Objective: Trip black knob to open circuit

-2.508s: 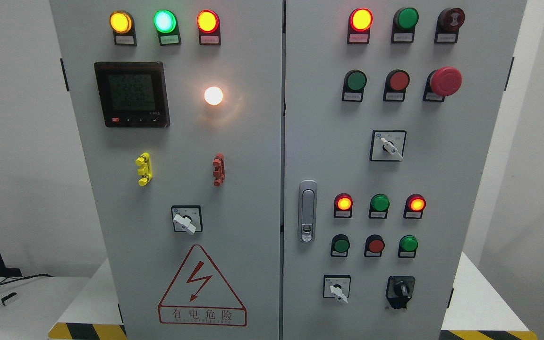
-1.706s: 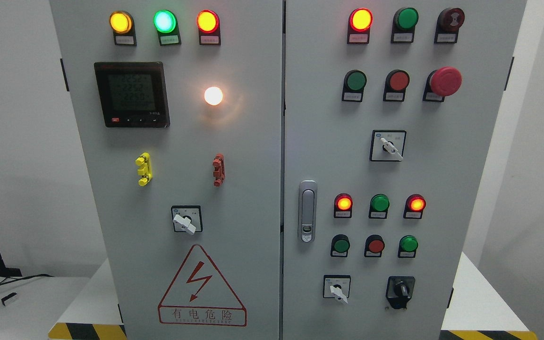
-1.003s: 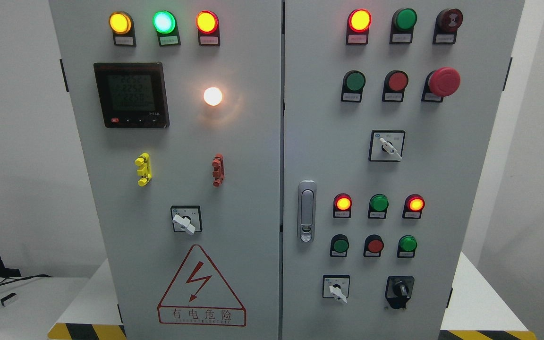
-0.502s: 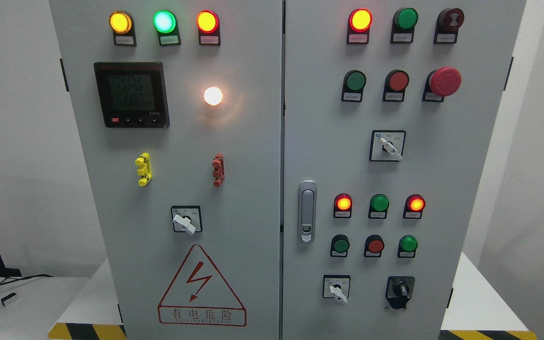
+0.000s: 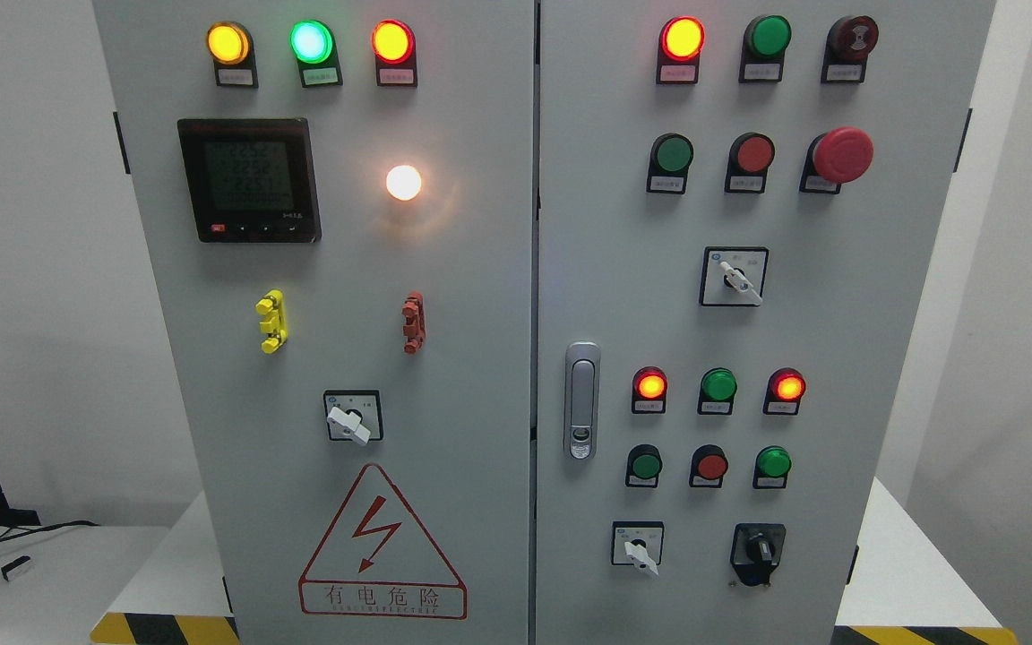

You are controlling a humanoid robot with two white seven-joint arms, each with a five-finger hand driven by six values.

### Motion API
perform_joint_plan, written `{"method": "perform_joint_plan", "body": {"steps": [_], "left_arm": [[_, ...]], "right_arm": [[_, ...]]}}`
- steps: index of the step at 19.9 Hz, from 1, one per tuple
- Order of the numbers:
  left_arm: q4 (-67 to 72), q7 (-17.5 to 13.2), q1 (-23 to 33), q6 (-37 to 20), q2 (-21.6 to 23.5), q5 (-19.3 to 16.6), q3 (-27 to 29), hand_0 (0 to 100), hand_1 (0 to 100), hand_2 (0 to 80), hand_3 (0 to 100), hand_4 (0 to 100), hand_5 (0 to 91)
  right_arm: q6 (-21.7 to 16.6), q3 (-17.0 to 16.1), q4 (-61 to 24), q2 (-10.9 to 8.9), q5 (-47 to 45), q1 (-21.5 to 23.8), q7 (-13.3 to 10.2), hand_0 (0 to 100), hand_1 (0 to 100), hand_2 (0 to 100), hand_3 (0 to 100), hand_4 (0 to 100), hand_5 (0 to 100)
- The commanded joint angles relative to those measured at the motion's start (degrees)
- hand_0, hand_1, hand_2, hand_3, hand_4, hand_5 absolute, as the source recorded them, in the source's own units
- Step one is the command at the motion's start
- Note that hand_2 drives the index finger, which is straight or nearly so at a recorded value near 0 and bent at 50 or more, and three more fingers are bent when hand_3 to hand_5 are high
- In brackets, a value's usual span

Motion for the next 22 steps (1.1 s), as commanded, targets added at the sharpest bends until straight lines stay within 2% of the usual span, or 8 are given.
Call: {"method": "perform_joint_plan", "body": {"steps": [1,2,3,9,14,18,21,22], "left_arm": [[0.0,0.0,0.0,0.0,0.0,-1.8,0.0,12,39,0.0,0,0,0.0],[0.0,0.0,0.0,0.0,-0.1,-1.8,0.0,12,39,0.0,0,0,0.0],[0.0,0.0,0.0,0.0,0.0,-1.8,0.0,12,39,0.0,0,0,0.0],[0.0,0.0,0.0,0.0,0.0,-1.8,0.0,12,39,0.0,0,0,0.0],[0.0,0.0,0.0,0.0,0.0,-1.8,0.0,12,39,0.0,0,0,0.0],[0.0,0.0,0.0,0.0,0.0,-1.8,0.0,12,39,0.0,0,0,0.0],[0.0,0.0,0.0,0.0,0.0,-1.8,0.0,12,39,0.0,0,0,0.0],[0.0,0.0,0.0,0.0,-0.1,-1.8,0.0,12,39,0.0,0,0,0.0]], "right_arm": [[-0.4,-2.2,-16.1,-12.98,-6.3,2.4,-7.3,15,41,21,45,36,31],[-0.4,-2.2,-16.1,-15.63,-8.5,2.3,-9.2,15,41,22,46,37,33],[-0.2,-2.3,-16.0,-16.53,-10.1,2.0,-9.7,15,42,22,47,38,33],[3.6,-5.2,-16.5,-16.1,-12.1,-3.4,-10.2,16,44,24,50,44,39],[9.1,-8.5,-17.2,-15.84,-13.0,-8.6,-10.3,17,44,25,51,46,41],[13.0,-9.2,-17.1,-15.75,-13.4,-13.2,-10.3,18,44,25,52,46,41],[18.5,-9.3,-17.1,-11.46,-13.0,-19.8,-9.7,18,45,26,52,47,41],[20.5,-9.2,-17.0,-11.01,-13.0,-21.8,-9.6,18,45,26,52,47,42]]}}
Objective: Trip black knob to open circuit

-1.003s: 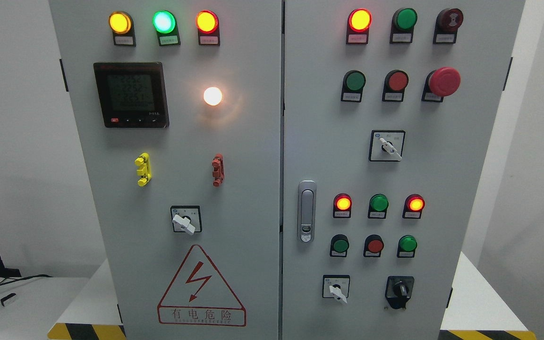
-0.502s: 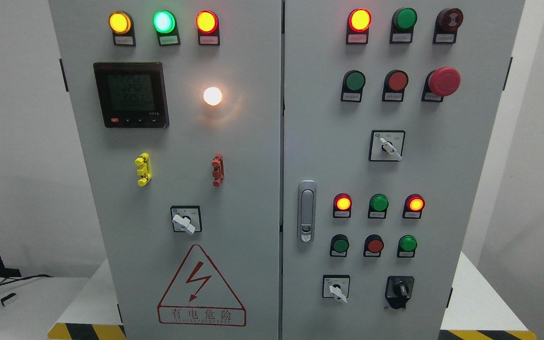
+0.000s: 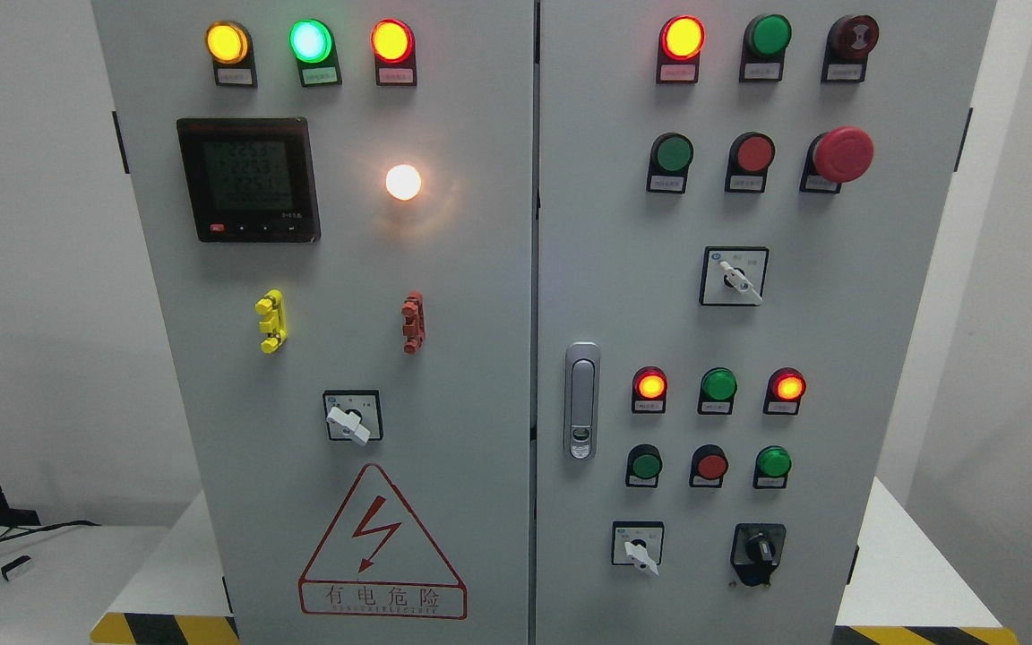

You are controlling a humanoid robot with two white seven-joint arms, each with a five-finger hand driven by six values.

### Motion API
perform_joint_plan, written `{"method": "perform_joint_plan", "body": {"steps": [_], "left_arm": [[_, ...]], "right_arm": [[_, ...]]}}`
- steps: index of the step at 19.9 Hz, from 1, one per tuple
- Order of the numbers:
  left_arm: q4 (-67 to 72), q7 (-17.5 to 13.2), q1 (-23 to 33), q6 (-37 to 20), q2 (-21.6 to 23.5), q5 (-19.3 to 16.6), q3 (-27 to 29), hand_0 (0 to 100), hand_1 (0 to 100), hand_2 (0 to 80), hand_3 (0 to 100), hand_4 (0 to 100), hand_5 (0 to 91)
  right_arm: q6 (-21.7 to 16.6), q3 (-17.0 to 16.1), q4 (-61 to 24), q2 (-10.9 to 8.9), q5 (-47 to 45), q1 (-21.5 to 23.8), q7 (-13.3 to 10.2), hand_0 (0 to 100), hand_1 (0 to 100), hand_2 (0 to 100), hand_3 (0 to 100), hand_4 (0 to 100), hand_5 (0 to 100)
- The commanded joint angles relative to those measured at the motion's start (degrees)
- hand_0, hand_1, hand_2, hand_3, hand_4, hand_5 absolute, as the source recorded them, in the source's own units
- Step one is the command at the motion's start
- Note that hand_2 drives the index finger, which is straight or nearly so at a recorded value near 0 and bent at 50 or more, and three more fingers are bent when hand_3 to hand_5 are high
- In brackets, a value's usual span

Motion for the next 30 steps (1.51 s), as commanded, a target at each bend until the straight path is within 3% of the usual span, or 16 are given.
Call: {"method": "perform_joint_plan", "body": {"steps": [1,13,14,15,16,17,18,24,28,30], "left_arm": [[0.0,0.0,0.0,0.0,0.0,-1.8,0.0,12,39,0.0,0,0,0.0],[0.0,0.0,0.0,0.0,0.0,-1.8,0.0,12,39,0.0,0,0,0.0],[0.0,0.0,0.0,0.0,0.0,-1.8,0.0,12,39,0.0,0,0,0.0],[0.0,0.0,0.0,0.0,0.0,-1.8,0.0,12,39,0.0,0,0,0.0],[0.0,0.0,0.0,0.0,0.0,-1.8,0.0,12,39,0.0,0,0,0.0],[0.0,0.0,0.0,0.0,0.0,-1.8,0.0,12,39,0.0,0,0,0.0],[0.0,0.0,0.0,0.0,0.0,-1.8,0.0,12,39,0.0,0,0,0.0],[0.0,0.0,0.0,0.0,0.0,-1.8,0.0,12,39,0.0,0,0,0.0],[0.0,0.0,0.0,0.0,0.0,-1.8,0.0,12,39,0.0,0,0,0.0],[0.0,0.0,0.0,0.0,0.0,-1.8,0.0,12,39,0.0,0,0,0.0]], "right_arm": [[5.6,-2.6,-2.3,1.83,-0.3,-10.2,0.9,18,46,26,52,48,42],[17.4,-1.6,1.6,2.09,1.3,-28.4,1.0,21,47,27,54,50,45],[18.0,-1.5,2.1,2.09,1.9,-29.2,1.0,21,48,27,58,56,49],[18.4,-1.2,2.2,2.18,2.1,-29.9,1.0,21,48,29,71,67,65],[18.5,-0.6,2.4,2.18,2.1,-30.5,1.0,21,48,29,72,67,66],[18.7,0.0,2.6,2.18,2.1,-30.9,1.0,22,48,31,86,77,83],[19.1,0.5,2.8,2.18,2.1,-31.6,1.0,22,48,33,97,85,87],[21.3,3.2,3.4,2.27,2.2,-35.2,1.0,23,48,38,100,98,93],[21.7,6.7,6.4,2.18,3.0,-39.6,1.0,23,50,39,100,100,94],[21.8,7.0,8.0,2.18,3.9,-41.1,1.0,22,57,38,100,100,95]]}}
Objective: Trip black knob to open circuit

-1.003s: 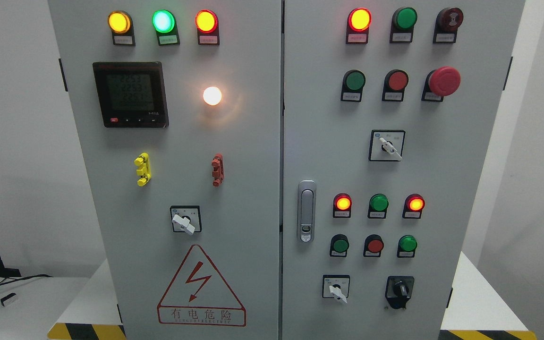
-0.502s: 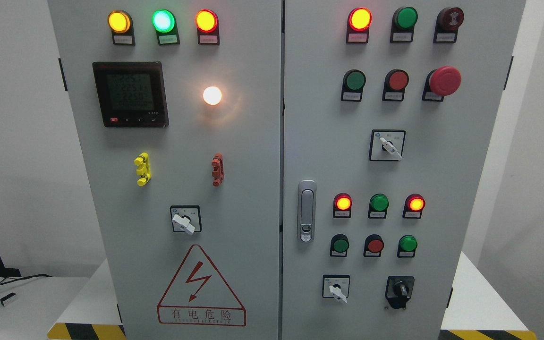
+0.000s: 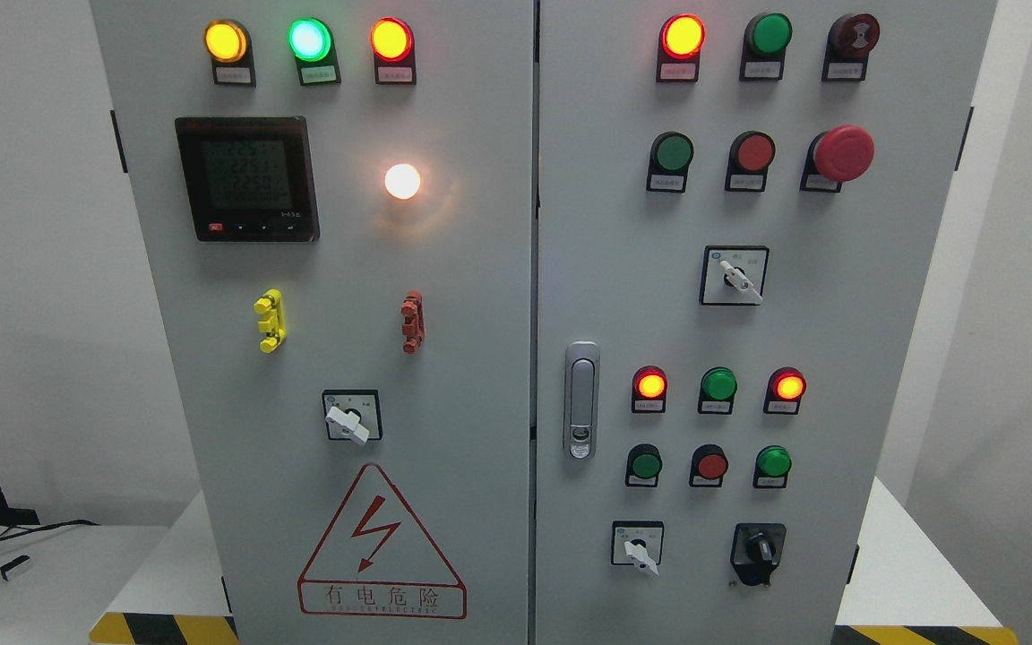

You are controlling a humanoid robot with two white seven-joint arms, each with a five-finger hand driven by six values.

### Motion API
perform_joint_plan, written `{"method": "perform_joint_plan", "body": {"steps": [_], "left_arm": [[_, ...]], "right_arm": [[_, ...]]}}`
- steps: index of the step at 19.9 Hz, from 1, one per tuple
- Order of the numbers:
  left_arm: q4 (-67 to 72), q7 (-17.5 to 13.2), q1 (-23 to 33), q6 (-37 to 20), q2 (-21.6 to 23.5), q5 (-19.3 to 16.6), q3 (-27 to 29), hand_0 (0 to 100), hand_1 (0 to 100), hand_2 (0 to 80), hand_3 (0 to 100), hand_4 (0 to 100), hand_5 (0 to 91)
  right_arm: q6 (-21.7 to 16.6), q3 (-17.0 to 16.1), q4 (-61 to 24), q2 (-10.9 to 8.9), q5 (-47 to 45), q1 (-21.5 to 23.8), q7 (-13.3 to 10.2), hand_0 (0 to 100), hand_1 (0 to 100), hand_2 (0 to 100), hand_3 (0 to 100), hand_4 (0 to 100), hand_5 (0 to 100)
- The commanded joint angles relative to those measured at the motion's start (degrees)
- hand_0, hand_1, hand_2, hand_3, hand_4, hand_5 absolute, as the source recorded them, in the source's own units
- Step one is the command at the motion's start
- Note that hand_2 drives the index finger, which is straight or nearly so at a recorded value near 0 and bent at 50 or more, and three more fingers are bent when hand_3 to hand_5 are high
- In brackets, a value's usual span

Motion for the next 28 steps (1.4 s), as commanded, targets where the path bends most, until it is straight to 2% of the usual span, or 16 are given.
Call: {"method": "perform_joint_plan", "body": {"steps": [1,3,6,13,16,20,25,28], "left_arm": [[0.0,0.0,0.0,0.0,0.0,-1.8,0.0,12,39,0.0,0,0,0.0],[0.0,0.0,0.0,0.0,-0.1,-1.8,0.0,12,39,0.0,0,0,0.0],[0.0,0.0,0.0,0.0,-0.1,-1.8,0.0,12,39,0.0,0,0,0.0],[0.0,0.0,0.0,0.0,0.0,-1.8,0.0,12,39,0.0,0,0,0.0],[0.0,0.0,0.0,0.0,0.0,-1.8,0.0,12,39,0.0,0,0,0.0],[0.0,0.0,0.0,0.0,0.0,-1.8,0.0,12,39,0.0,0,0,0.0],[0.0,0.0,0.0,0.0,0.0,-1.8,0.0,12,39,0.0,0,0,0.0],[0.0,0.0,0.0,0.0,-0.1,-1.8,0.0,12,39,0.0,0,0,0.0]], "right_arm": [[0.2,4.9,5.2,0.17,2.8,-5.3,-0.1,22,59,38,100,100,95],[0.2,5.6,6.2,0.34,6.3,-5.9,-0.1,22,68,39,100,100,96],[0.2,6.2,6.8,0.78,7.7,-6.1,-0.2,21,74,40,100,100,96],[0.4,7.5,9.1,1.92,10.3,-8.9,-0.3,19,72,45,100,100,97],[1.6,8.6,11.1,2.45,10.5,-11.1,-0.3,19,72,46,100,100,97],[1.7,9.3,13.8,4.91,13.8,-13.5,-0.1,20,71,46,100,100,97],[3.3,10.1,15.1,6.14,14.1,-16.7,-0.1,22,71,45,100,100,97],[4.4,10.9,15.2,7.63,15.1,-18.9,-0.2,23,70,44,100,100,97]]}}
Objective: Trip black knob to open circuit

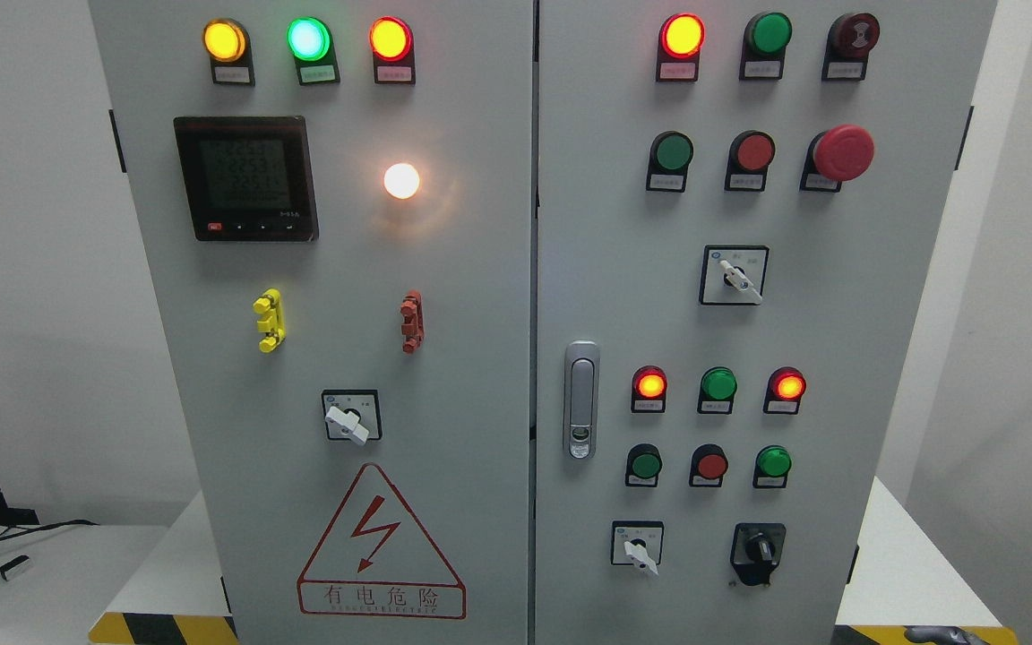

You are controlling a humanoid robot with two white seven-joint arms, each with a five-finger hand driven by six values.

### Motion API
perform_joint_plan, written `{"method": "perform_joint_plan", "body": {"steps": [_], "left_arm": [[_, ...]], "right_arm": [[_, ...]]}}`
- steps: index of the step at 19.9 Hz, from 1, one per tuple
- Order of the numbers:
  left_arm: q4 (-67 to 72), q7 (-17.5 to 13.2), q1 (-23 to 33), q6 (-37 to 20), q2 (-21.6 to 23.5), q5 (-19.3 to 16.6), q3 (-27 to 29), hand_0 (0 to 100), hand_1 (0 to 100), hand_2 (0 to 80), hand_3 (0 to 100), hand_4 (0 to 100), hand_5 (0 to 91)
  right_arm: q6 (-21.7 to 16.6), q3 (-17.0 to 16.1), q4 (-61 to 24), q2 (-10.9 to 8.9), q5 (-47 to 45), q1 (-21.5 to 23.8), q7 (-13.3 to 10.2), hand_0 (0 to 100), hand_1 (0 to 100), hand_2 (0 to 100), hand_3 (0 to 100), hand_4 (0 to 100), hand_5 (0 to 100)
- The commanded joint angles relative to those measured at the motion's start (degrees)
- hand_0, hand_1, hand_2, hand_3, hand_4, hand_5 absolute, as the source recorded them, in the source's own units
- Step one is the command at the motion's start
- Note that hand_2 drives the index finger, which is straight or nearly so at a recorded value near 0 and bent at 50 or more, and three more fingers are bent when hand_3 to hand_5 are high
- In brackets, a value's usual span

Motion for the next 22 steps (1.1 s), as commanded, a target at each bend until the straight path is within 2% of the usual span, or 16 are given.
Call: {"method": "perform_joint_plan", "body": {"steps": [1,2,8,15,22], "left_arm": [[0.0,0.0,0.0,0.0,-0.1,-1.8,0.0,12,39,0.0,0,0,0.0],[0.0,0.0,0.0,0.0,0.0,-1.8,0.0,12,39,0.0,0,0,0.0],[0.0,0.0,0.0,0.0,0.0,-1.8,0.0,12,39,0.0,0,0,0.0],[0.0,0.0,0.0,0.0,0.0,-1.8,0.0,12,39,0.0,0,0,0.0],[0.0,0.0,0.0,0.0,0.0,-1.8,0.0,12,39,0.0,0,0,0.0]], "right_arm": [[1.4,2.5,3.7,4.2,2.6,-4.2,0.0,23,70,44,100,100,97],[1.7,2.5,3.8,4.99,3.2,-4.9,0.0,23,70,44,100,100,97],[2.9,3.6,3.9,6.75,4.0,-7.2,0.0,25,70,43,100,100,97],[3.6,4.4,5.5,7.28,4.7,-10.0,0.0,26,70,43,100,100,97],[3.8,5.8,4.2,7.46,4.7,-10.2,-0.5,27,70,42,100,100,97]]}}
